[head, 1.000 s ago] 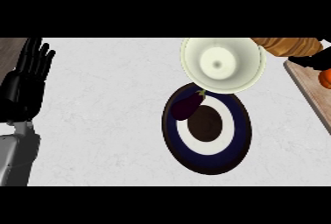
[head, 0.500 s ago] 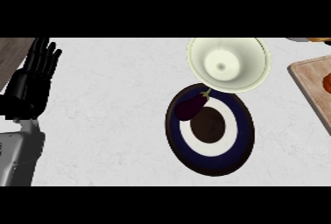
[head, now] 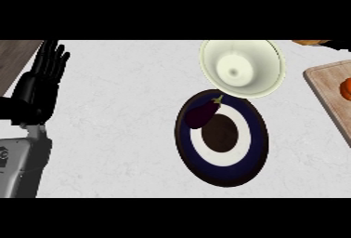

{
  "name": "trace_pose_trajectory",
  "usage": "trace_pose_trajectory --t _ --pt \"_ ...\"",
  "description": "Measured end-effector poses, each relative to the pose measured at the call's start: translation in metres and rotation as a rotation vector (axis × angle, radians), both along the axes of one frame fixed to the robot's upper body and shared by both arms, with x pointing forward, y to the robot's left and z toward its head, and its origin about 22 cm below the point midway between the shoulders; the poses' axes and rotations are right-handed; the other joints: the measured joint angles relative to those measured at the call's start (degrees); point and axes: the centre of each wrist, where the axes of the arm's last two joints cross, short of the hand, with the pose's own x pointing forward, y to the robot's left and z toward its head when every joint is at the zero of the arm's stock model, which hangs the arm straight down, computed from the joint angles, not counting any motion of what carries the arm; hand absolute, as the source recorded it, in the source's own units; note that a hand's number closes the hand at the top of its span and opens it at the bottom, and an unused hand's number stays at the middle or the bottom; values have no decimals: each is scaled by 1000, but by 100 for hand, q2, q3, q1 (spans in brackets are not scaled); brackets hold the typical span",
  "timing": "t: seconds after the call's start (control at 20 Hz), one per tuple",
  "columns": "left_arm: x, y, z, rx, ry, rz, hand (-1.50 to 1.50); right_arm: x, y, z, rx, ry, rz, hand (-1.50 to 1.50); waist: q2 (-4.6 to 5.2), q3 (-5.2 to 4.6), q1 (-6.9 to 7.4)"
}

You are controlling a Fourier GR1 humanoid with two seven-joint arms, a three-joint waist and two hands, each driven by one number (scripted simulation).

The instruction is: Pick the croissant from the plate and place it in the bowl

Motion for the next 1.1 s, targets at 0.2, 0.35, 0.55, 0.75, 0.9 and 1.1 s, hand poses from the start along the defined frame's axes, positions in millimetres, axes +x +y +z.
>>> trace_pose_trajectory --t 0.2,0.35,0.55,0.75,0.9,1.1 --pt "1 3 1 4 4 12 0 11 22 -14 -42 31 43 150 -30 -1 -69" --pt "0 5 -2 2 9 22 0 19 41 -30 -80 53 75 150 -45 -4 -110" --pt "-2 7 -4 1 14 33 0 28 63 -61 -120 61 109 150 -75 -1 -191" --pt "-2 6 -5 2 19 41 0 37 82 -96 -170 66 115 150 -85 -1 -251" --pt "-2 10 -7 3 18 45 0 42 94 -118 -173 118 87 -150 -79 -2 -264" --pt "-1 12 -8 -1 15 51 0 44 107 -144 -155 221 73 -150 -81 -1 -288"
